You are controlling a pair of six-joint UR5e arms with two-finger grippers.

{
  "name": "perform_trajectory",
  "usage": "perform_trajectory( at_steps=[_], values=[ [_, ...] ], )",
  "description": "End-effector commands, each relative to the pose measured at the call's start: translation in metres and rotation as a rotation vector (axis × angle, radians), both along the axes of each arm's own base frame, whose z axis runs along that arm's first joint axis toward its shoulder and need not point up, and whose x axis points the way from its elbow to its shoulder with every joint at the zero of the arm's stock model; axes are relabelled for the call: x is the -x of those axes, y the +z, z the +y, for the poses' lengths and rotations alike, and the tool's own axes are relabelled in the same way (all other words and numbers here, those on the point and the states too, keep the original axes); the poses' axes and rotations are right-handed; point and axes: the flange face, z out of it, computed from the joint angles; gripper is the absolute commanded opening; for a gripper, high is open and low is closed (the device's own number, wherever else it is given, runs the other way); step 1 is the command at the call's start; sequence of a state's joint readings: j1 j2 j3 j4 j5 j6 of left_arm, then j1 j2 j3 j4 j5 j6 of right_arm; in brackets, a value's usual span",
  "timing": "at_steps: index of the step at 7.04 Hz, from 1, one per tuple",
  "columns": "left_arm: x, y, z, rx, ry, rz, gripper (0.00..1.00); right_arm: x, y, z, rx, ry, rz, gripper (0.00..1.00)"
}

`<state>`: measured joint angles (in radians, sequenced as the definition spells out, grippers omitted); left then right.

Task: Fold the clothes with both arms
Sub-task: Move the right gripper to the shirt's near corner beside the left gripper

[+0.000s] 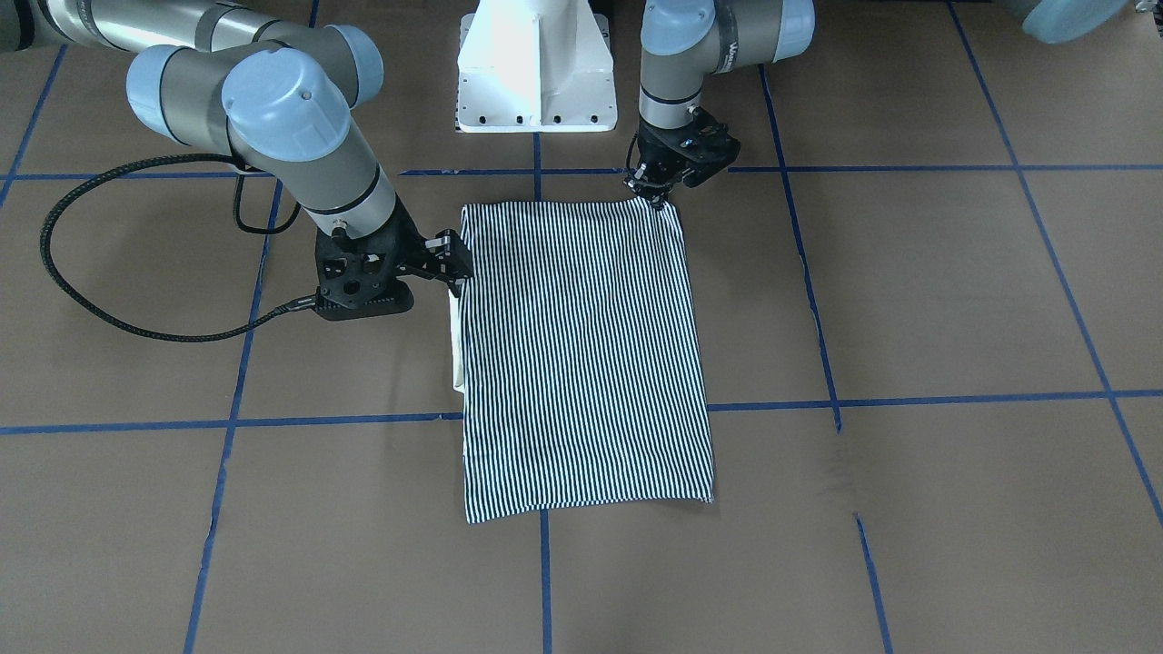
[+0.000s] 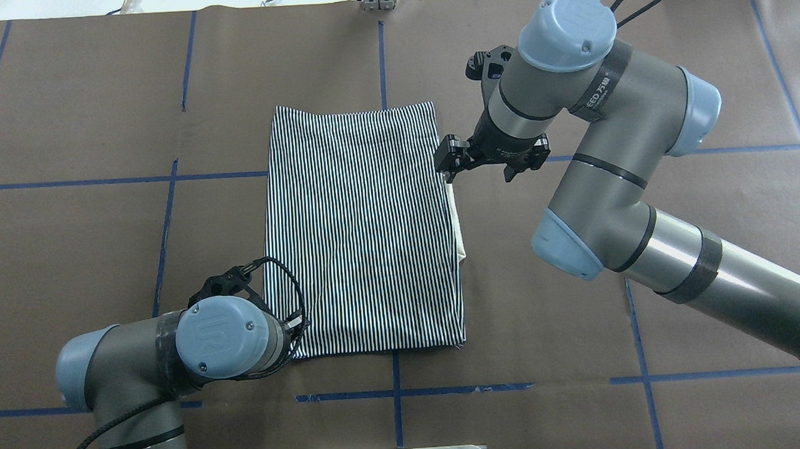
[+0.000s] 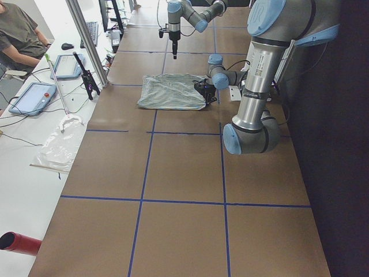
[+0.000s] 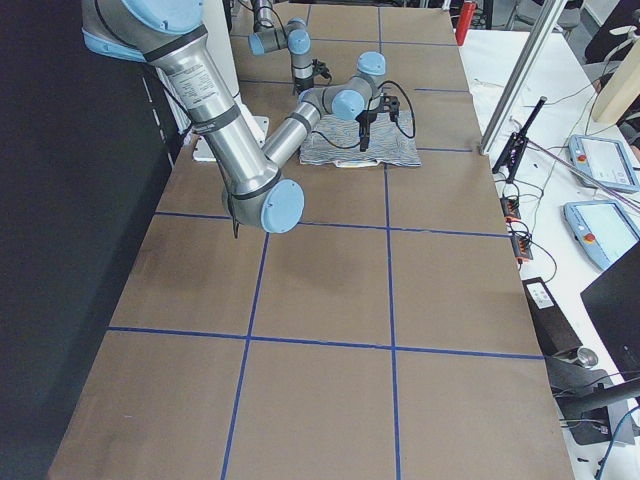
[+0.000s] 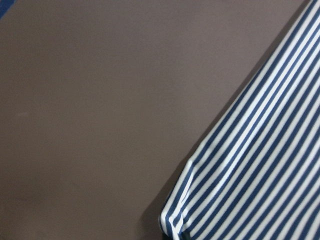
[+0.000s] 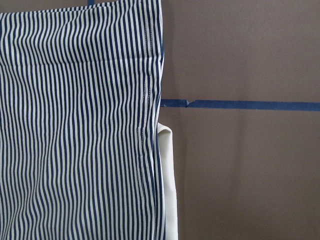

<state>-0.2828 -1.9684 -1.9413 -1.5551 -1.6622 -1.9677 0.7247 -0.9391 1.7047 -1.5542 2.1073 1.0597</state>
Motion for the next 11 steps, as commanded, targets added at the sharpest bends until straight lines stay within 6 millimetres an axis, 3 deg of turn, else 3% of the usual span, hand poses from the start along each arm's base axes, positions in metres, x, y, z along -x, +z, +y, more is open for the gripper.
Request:
perform_trajectory(
  at_steps=[1, 2, 4, 5, 6, 8, 11],
  values=[
    [0.016, -0.019, -0.001, -0.072, 0.051, 0.034, 0.00, 0.005, -0.004, 0.011, 0.089, 0.062, -0.015, 1.00],
    [0.016, -0.018, -0.002, -0.104, 0.080, 0.027, 0.00, 0.016, -0.009, 0.037, 0.183, 0.122, -0.028, 1.00],
    [0.017, -0.017, -0.006, -0.115, 0.083, 0.023, 0.00, 0.073, -0.020, 0.110, 0.311, 0.340, -0.012, 1.00],
    [0.017, -0.016, -0.009, -0.123, 0.087, 0.020, 0.00, 0.099, -0.015, 0.140, 0.376, 0.416, 0.006, 1.00],
    [0.018, -0.016, -0.011, -0.126, 0.086, 0.017, 0.00, 0.106, -0.023, 0.149, 0.460, 0.488, -0.007, 1.00],
    [0.020, -0.020, -0.013, -0.129, 0.082, 0.026, 0.00, 0.135, -0.015, 0.184, 0.529, 0.530, 0.018, 1.00],
    [0.026, -0.022, -0.020, -0.133, 0.069, 0.029, 0.00, 0.158, 0.004, 0.199, 0.534, 0.562, 0.080, 1.00]
  ],
)
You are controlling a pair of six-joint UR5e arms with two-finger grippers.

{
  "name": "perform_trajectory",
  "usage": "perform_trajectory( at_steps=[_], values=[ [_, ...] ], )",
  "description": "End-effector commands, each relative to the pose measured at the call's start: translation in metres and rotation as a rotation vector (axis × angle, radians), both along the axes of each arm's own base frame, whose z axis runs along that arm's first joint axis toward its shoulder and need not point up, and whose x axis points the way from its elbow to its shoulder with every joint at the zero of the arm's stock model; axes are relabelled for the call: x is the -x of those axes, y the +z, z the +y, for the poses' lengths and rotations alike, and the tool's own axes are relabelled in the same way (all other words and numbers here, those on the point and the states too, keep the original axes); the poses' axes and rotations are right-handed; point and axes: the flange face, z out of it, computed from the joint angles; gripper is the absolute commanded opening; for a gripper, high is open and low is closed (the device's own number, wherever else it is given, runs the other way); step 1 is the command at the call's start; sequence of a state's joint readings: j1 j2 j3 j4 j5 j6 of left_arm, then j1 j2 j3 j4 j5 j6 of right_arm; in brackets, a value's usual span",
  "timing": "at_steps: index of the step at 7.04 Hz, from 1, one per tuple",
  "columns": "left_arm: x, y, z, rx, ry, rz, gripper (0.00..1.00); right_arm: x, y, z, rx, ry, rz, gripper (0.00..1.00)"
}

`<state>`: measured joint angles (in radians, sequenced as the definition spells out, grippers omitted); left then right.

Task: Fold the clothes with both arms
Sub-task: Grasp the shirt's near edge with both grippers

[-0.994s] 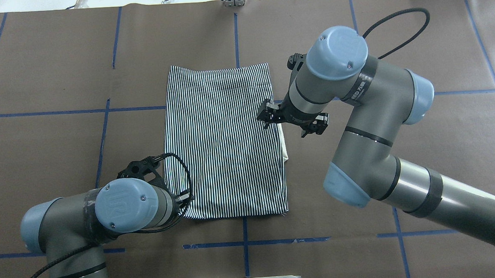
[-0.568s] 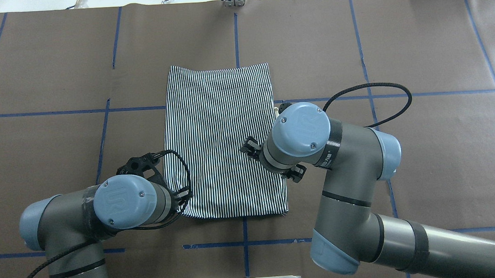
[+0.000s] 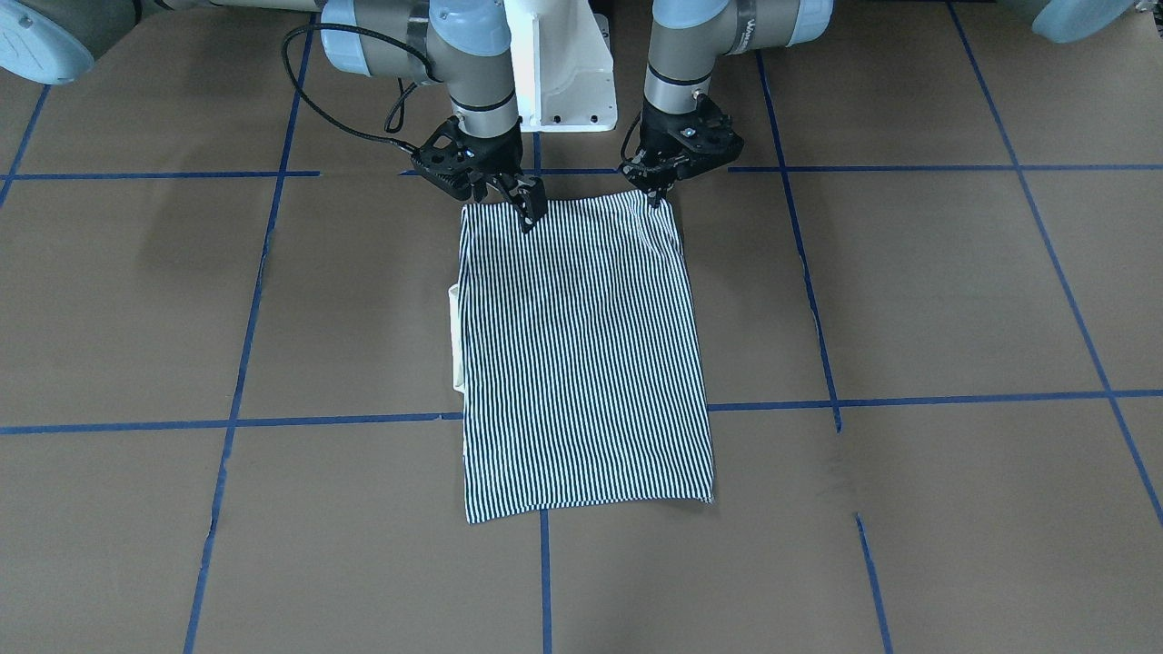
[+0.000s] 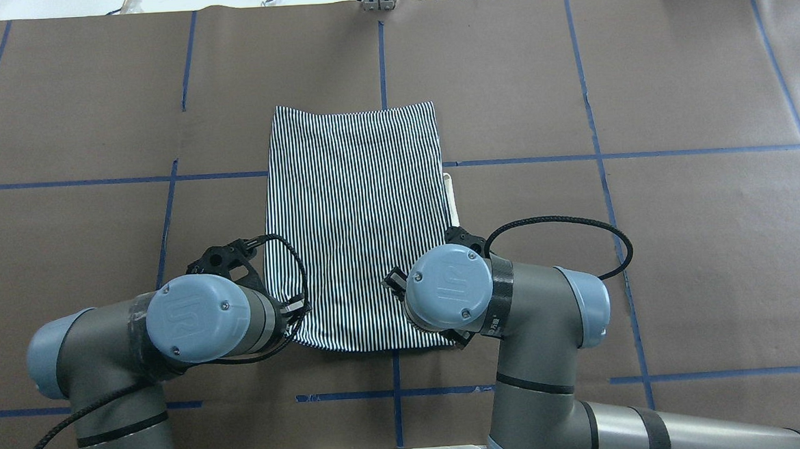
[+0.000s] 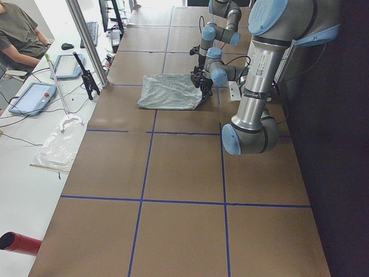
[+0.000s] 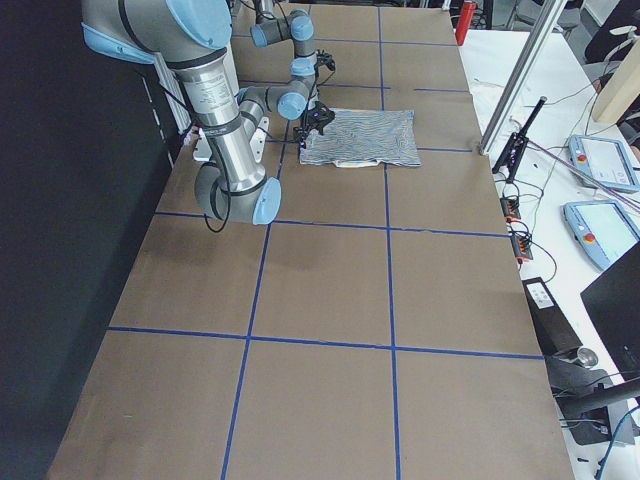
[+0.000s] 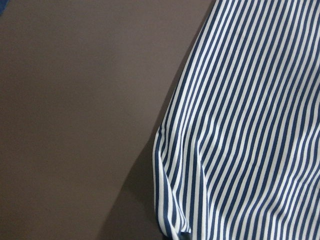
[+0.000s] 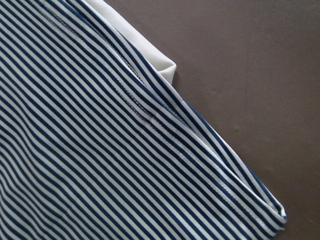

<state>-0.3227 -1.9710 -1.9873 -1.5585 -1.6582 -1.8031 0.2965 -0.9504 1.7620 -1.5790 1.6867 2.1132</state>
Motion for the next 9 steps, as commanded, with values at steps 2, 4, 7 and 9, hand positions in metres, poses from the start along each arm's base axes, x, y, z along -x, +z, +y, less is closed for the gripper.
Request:
perform_trajectory(
  at_steps=[2, 4, 7, 9],
  values=[
    [0.002, -0.002, -0.003, -0.002, -0.005, 0.004, 0.00, 0.014, 0.012, 0.015, 0.012, -0.013, 0.025, 1.00],
    [0.002, -0.001, -0.003, -0.001, -0.005, 0.002, 0.00, 0.025, 0.009, 0.013, 0.012, -0.013, 0.028, 1.00],
    [0.002, -0.002, -0.003, -0.002, -0.005, 0.004, 0.00, 0.032, 0.018, 0.016, 0.018, -0.019, 0.047, 1.00],
    [0.002, -0.001, -0.004, -0.001, -0.007, 0.002, 0.00, 0.037, 0.019, 0.014, 0.020, -0.019, 0.056, 1.00]
  ],
)
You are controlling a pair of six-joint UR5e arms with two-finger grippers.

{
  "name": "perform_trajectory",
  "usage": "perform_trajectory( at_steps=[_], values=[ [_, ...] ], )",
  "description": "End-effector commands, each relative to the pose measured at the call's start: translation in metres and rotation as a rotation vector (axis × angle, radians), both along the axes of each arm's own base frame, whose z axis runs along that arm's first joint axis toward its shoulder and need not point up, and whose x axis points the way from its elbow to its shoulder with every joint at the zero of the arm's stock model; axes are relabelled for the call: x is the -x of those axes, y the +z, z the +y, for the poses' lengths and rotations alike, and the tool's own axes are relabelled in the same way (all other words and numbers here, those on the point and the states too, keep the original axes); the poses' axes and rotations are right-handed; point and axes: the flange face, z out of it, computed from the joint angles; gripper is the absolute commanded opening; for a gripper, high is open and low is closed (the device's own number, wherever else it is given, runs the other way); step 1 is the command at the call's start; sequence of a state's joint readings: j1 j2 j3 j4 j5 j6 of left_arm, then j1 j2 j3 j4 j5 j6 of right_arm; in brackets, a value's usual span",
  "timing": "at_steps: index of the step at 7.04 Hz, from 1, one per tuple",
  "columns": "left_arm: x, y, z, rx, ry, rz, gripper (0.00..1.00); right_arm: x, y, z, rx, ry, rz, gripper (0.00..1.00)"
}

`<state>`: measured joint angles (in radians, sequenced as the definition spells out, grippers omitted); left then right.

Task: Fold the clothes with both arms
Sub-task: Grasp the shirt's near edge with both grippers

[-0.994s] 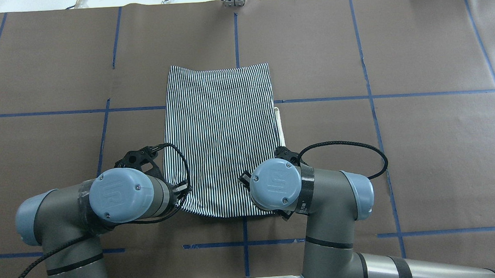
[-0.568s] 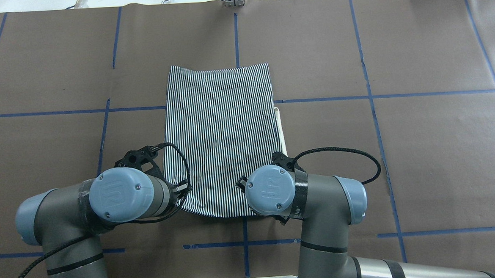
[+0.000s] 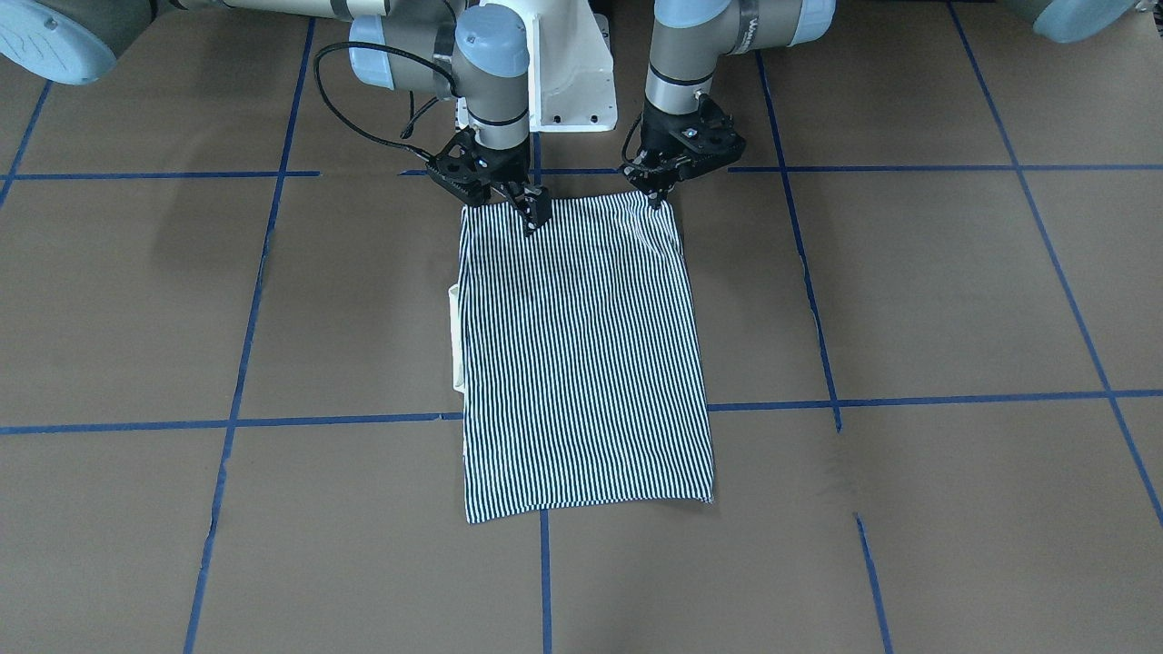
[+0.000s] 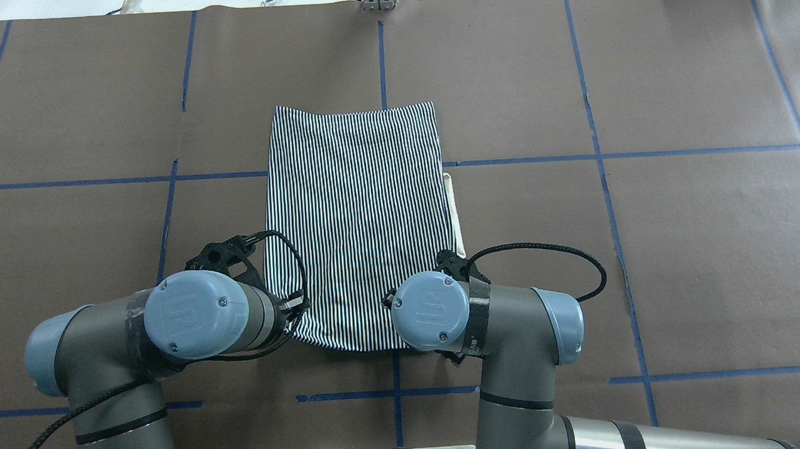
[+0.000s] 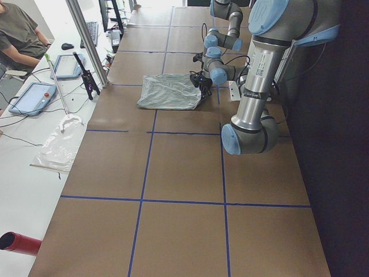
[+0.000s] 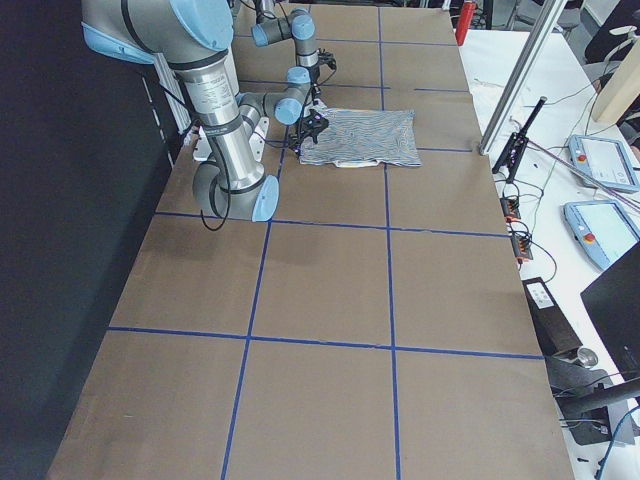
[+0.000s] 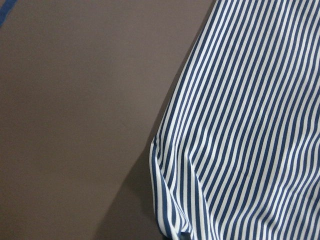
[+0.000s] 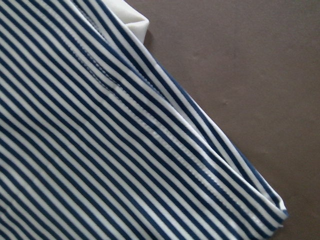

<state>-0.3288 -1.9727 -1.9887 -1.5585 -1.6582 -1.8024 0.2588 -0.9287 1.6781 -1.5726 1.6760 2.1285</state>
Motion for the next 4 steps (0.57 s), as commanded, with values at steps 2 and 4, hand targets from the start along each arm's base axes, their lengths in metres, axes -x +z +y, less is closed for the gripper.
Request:
perform_trajectory(
  at_steps=[2, 4],
  values=[
    [0.0001, 0.0003, -0.0006, 0.000, -0.001, -0.001, 0.00, 0.0022, -0.0003, 0.0001, 0.001, 0.000, 0.005, 0.99],
    [0.0001, 0.0003, -0.0006, 0.000, -0.001, -0.001, 0.00, 0.0018, 0.0001, -0.0007, 0.003, 0.000, 0.008, 0.47]
  ],
)
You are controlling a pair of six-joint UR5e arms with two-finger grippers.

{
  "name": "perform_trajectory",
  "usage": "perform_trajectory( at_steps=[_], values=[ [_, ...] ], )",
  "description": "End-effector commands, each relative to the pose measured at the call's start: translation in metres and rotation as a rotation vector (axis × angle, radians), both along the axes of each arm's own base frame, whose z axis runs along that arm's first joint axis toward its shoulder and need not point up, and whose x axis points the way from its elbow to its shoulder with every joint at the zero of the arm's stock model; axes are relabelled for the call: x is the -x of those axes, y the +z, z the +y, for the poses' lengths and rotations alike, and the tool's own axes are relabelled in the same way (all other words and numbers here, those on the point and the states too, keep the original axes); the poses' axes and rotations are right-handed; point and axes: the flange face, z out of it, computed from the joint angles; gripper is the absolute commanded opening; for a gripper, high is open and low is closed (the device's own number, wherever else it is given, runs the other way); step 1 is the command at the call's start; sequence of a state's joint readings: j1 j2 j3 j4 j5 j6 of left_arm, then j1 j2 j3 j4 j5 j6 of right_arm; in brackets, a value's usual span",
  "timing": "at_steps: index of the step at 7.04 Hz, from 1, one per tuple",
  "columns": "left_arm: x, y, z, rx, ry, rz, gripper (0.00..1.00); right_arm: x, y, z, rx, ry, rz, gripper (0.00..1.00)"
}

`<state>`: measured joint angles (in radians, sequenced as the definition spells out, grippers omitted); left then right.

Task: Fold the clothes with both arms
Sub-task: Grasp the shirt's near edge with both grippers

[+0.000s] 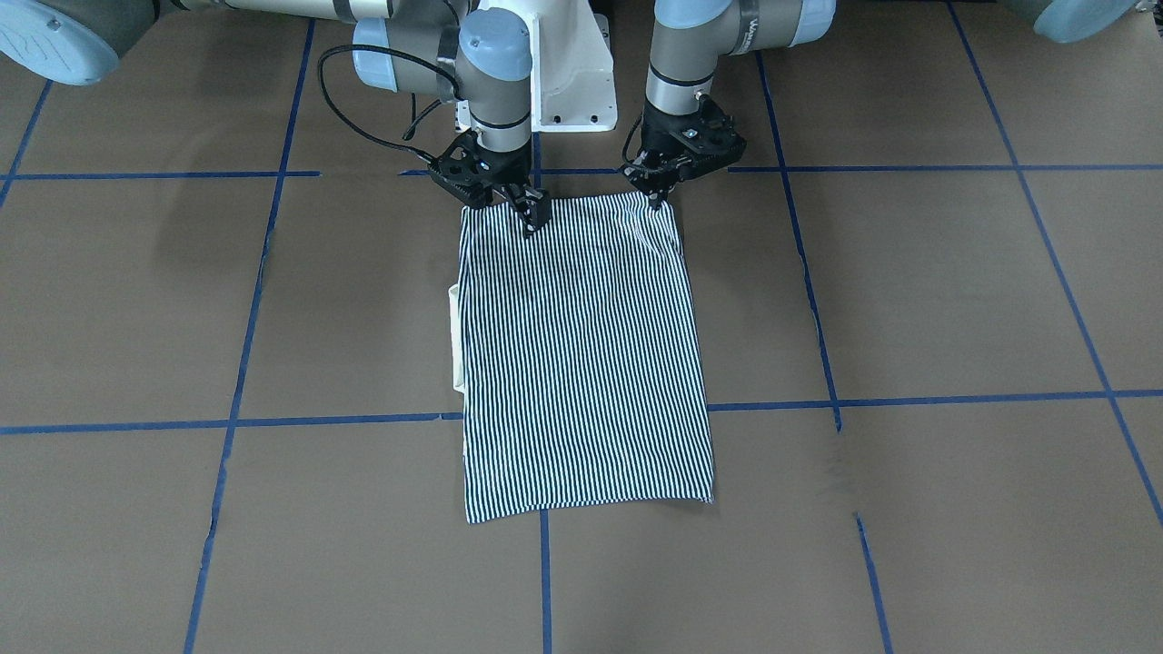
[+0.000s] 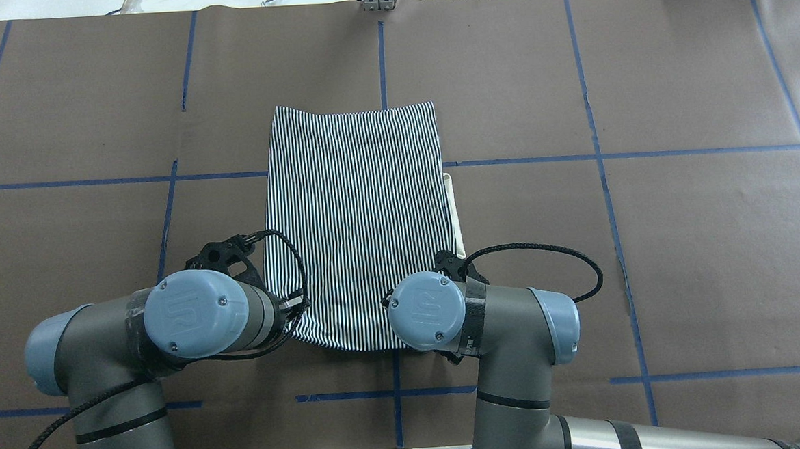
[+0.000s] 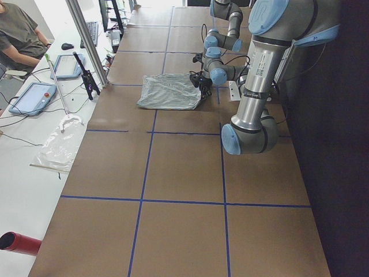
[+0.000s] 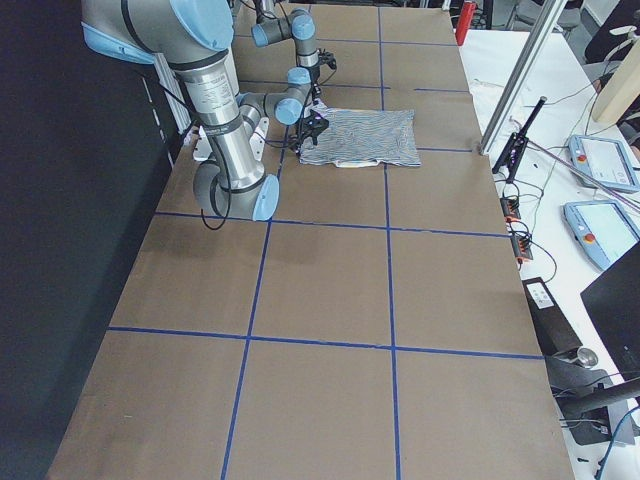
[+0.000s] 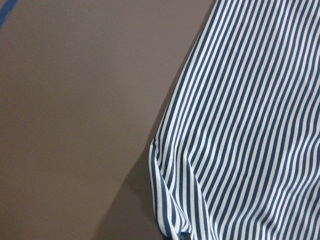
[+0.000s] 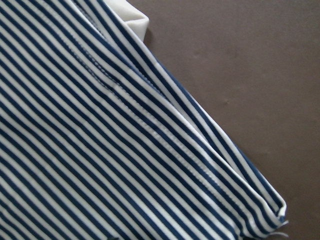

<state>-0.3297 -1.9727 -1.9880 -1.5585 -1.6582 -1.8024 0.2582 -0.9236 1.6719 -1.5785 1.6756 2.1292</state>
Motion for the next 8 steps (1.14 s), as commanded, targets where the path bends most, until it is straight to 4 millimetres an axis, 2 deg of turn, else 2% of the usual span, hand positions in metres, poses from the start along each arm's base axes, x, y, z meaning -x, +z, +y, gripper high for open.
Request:
perform_trajectory(
  at_steps=[1, 2, 3, 6, 8],
  values=[
    [0.000, 0.000, 0.001, 0.000, 0.001, 0.000, 0.00, 0.000, 0.002, 0.000, 0.002, -0.001, 0.005, 0.32],
    [0.000, 0.000, 0.001, 0.000, 0.001, 0.000, 0.00, 0.000, 0.001, 0.000, 0.002, -0.002, 0.004, 0.14],
    [0.000, 0.000, 0.001, 0.000, 0.001, 0.000, 0.00, -0.001, 0.000, 0.000, 0.002, -0.002, 0.002, 0.00],
    [0.001, 0.000, -0.002, 0.000, -0.003, 0.000, 0.00, -0.017, -0.021, 0.000, -0.012, 0.000, -0.023, 0.00],
    [0.000, 0.000, -0.002, 0.000, -0.003, 0.000, 0.00, -0.018, -0.021, -0.002, -0.023, 0.005, -0.023, 0.00]
  ],
)
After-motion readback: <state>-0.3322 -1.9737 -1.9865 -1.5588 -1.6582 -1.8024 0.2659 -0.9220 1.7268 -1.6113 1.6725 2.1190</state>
